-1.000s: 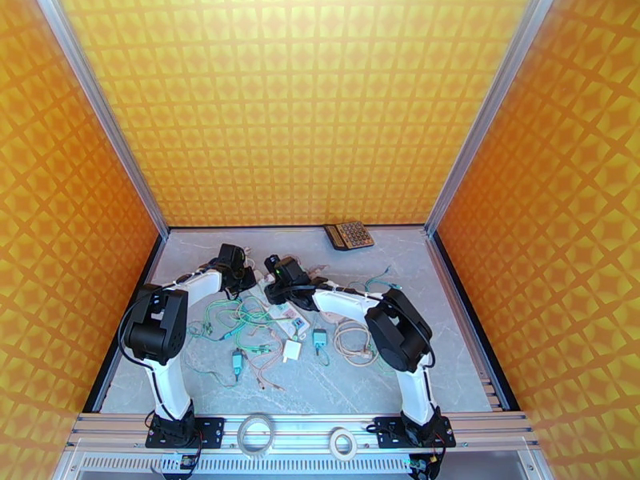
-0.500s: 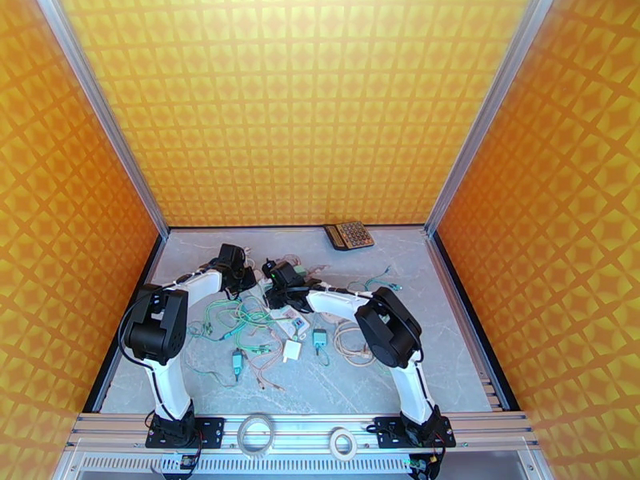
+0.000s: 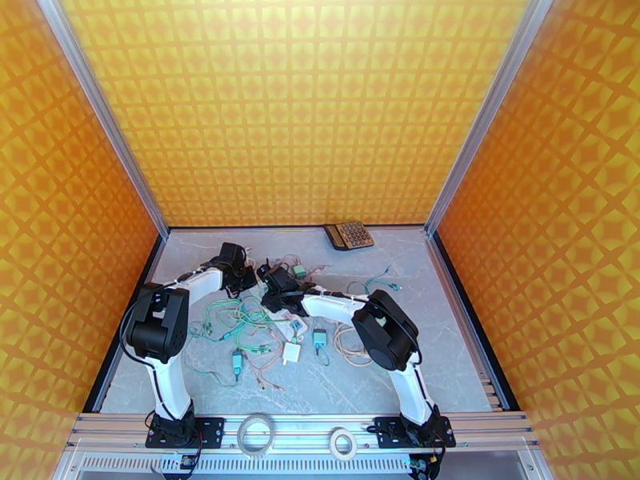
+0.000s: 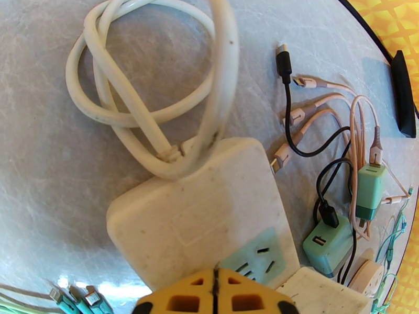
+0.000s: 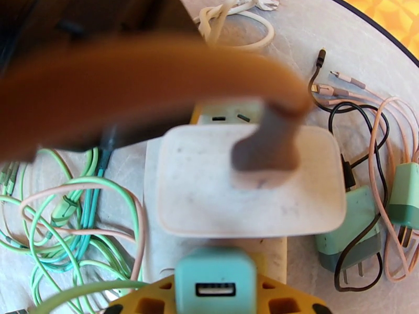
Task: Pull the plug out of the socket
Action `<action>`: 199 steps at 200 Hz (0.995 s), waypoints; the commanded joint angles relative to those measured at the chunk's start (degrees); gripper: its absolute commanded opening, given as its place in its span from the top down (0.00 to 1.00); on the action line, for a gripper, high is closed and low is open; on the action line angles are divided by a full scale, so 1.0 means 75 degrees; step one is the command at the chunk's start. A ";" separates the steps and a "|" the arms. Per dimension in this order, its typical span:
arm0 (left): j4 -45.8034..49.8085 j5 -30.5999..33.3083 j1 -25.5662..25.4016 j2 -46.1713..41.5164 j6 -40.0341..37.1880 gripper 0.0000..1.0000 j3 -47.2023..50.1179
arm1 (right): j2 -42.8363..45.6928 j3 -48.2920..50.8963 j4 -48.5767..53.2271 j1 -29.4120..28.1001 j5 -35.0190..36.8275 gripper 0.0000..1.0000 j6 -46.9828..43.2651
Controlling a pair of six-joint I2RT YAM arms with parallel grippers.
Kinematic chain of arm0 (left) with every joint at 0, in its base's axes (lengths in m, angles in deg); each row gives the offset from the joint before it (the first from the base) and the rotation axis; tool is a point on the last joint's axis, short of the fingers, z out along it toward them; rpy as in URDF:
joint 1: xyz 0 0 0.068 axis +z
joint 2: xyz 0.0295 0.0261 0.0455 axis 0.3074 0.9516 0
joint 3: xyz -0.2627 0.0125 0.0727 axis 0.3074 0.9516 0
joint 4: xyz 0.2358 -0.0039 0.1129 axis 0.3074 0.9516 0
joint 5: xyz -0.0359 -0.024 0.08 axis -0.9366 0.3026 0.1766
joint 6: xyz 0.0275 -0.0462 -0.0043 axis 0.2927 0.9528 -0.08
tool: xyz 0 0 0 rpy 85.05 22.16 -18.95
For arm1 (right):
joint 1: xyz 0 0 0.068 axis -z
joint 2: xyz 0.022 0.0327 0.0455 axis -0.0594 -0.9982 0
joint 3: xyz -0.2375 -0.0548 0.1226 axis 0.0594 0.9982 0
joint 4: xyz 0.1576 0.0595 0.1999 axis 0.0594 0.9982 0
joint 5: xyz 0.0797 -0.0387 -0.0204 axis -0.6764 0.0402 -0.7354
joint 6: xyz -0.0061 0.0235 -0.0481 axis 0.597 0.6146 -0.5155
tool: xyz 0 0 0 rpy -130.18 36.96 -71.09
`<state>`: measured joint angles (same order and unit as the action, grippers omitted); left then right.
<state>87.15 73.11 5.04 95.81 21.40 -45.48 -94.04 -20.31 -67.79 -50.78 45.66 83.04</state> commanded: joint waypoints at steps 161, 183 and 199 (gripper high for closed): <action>0.0514 0.0083 -0.0043 0.0323 -0.0121 0.94 -0.0209 | 0.0965 -0.0259 0.0378 -0.0058 0.0340 0.77 -0.0158; 0.0520 0.0074 -0.0043 0.0360 -0.0109 0.94 -0.0224 | 0.0974 -0.0271 0.0410 -0.0042 0.0292 0.77 -0.0134; 0.0536 0.0083 -0.0043 0.0342 -0.0102 0.94 -0.0243 | 0.0961 -0.0252 0.0426 -0.0050 0.0275 0.77 -0.0098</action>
<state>89.06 72.85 4.73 96.27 21.33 -46.58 -88.44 -21.06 -65.23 -50.98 47.12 82.86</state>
